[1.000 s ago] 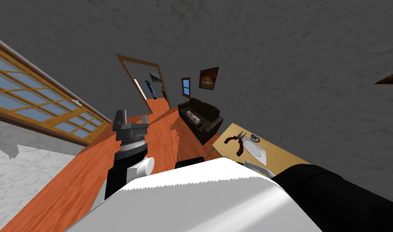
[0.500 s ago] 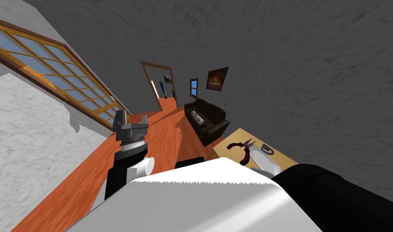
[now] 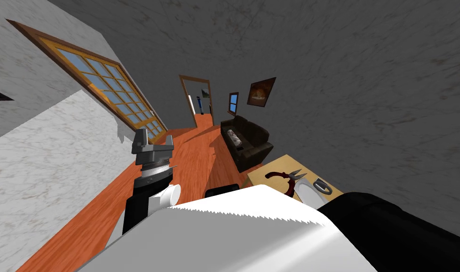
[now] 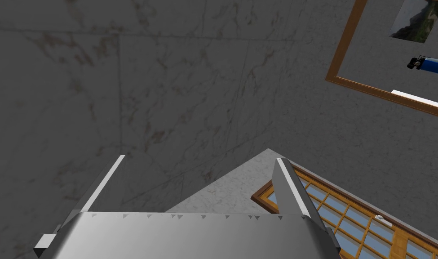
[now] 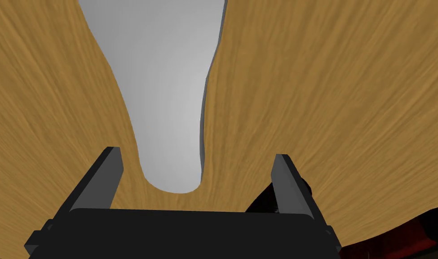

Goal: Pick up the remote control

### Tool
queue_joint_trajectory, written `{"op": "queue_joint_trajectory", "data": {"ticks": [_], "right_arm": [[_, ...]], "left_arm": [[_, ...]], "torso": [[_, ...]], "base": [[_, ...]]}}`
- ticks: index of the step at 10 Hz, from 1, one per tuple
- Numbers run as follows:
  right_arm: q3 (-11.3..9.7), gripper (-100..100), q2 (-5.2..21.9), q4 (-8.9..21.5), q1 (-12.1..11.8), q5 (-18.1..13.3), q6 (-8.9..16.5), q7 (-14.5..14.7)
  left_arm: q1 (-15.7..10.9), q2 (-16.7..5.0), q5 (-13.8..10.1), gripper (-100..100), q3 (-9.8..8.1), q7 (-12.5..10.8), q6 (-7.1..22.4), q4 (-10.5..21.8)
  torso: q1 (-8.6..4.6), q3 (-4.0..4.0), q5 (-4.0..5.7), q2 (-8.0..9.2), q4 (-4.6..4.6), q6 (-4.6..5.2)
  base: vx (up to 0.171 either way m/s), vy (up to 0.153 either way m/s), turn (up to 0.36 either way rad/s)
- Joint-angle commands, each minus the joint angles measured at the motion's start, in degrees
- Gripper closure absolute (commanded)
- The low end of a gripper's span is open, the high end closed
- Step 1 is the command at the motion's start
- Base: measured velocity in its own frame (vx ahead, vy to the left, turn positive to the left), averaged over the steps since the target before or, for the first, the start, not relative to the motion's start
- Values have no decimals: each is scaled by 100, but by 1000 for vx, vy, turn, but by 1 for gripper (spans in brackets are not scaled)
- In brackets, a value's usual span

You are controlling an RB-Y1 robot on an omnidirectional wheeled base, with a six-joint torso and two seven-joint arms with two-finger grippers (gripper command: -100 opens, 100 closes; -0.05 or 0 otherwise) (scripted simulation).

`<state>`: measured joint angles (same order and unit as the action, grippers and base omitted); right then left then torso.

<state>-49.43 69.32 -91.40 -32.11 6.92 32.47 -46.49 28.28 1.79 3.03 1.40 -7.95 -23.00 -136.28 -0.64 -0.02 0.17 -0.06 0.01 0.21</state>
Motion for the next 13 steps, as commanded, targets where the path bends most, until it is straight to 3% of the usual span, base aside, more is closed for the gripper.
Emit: {"op": "queue_joint_trajectory", "data": {"ticks": [1, 2, 3, 7, 8, 9, 13], "right_arm": [[0, -100, 0, 0, 0, 0, 0, 0], [-13, 0, -4, 20, -1, -1, -1, -8], [38, -100, -161, 210, 27, -10, -52, 99], [154, -100, -528, 656, 93, -33, -173, 348], [140, -100, -469, 576, 70, -42, -150, 294], [144, 100, -479, 589, 71, -44, -157, 307], [140, 100, -475, 591, 63, -42, -152, 305]], "left_arm": [[0, 0, 0, 0, 0, 0, 0, 0], [1, 0, 0, 0, 0, 0, 0, 0], [1, 1, 0, 0, 1, 0, 0, 0], [1, 1, 0, 0, 1, 0, 0, 0], [1, 1, 0, 0, 1, 0, 0, 0], [1, 1, 0, 0, 1, 0, 0, 0], [1, 1, 0, 0, 1, 0, 0, 0]], "torso": [[0, 0, 0, 0, 0, 0], [22, -7, -4, -14, -2, 0], [35, -15, -8, -27, -5, -1], [40, -20, -9, -35, -7, -1], [40, -20, -9, -35, -7, -1], [42, -20, -11, -36, -7, -1], [40, -22, -6, -41, -5, -6]], "base": [[-46, -40, 13], [-8, -9, -2], [-8, -10, 4], [-7, -9, 3], [0, 0, 0], [-4, -2, -15], [0, 0, 0]]}}
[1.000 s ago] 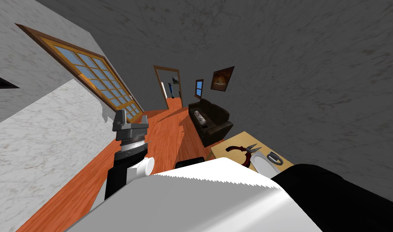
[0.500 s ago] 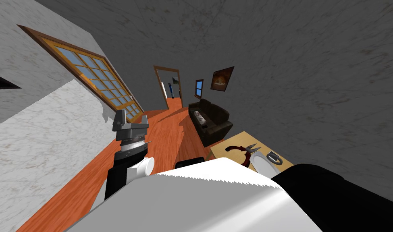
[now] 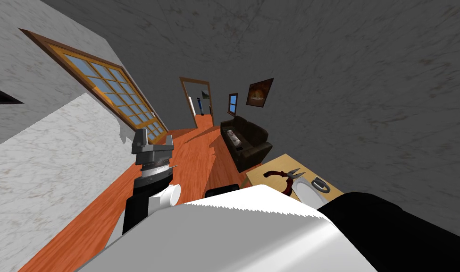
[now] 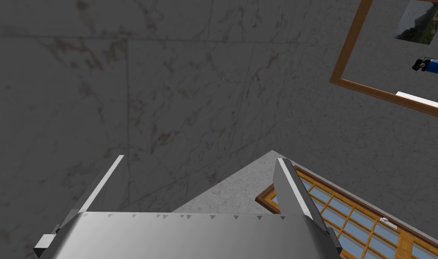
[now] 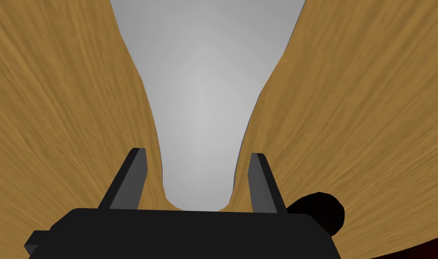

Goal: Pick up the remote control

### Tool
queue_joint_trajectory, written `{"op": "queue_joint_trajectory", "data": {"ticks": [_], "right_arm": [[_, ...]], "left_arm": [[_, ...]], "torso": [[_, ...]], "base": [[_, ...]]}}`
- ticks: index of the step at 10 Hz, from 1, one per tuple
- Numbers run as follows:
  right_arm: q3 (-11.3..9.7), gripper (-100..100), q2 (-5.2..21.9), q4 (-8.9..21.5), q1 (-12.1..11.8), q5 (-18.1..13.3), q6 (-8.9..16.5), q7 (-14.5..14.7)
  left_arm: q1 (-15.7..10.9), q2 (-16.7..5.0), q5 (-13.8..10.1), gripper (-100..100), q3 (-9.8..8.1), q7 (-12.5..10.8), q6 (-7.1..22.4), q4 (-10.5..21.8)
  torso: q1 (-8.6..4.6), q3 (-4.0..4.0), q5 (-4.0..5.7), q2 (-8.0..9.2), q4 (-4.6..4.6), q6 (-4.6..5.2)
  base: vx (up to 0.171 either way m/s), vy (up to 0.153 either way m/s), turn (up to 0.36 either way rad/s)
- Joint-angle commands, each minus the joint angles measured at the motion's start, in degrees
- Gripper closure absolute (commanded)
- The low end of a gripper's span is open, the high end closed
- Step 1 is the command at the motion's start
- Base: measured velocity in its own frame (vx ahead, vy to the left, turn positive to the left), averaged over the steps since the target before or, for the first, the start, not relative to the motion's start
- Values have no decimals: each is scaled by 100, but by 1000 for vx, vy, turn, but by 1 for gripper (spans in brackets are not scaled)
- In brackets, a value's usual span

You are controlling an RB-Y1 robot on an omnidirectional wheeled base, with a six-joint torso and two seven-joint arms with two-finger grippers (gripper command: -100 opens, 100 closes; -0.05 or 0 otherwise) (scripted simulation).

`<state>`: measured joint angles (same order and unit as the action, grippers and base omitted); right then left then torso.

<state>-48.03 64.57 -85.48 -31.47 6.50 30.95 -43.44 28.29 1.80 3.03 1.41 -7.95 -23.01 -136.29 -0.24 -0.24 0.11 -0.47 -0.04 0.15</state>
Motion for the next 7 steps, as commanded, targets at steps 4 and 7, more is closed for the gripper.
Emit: {"op": "queue_joint_trajectory", "data": {"ticks": [4, 7], "right_arm": [[-101, 100, 314, -382, -37, 32, 100, -206], [-112, 0, 377, -459, -54, 34, 113, -243]], "left_arm": [[0, 0, 0, 0, 0, 0, 0, 0], [0, 0, 0, 0, 0, 0, 0, 0]], "torso": [[6, -2, -3, -4, 0, -2], [7, -2, -4, -4, -1, 1]], "base": [[7, 7, 1], [3, 4, -1]]}}
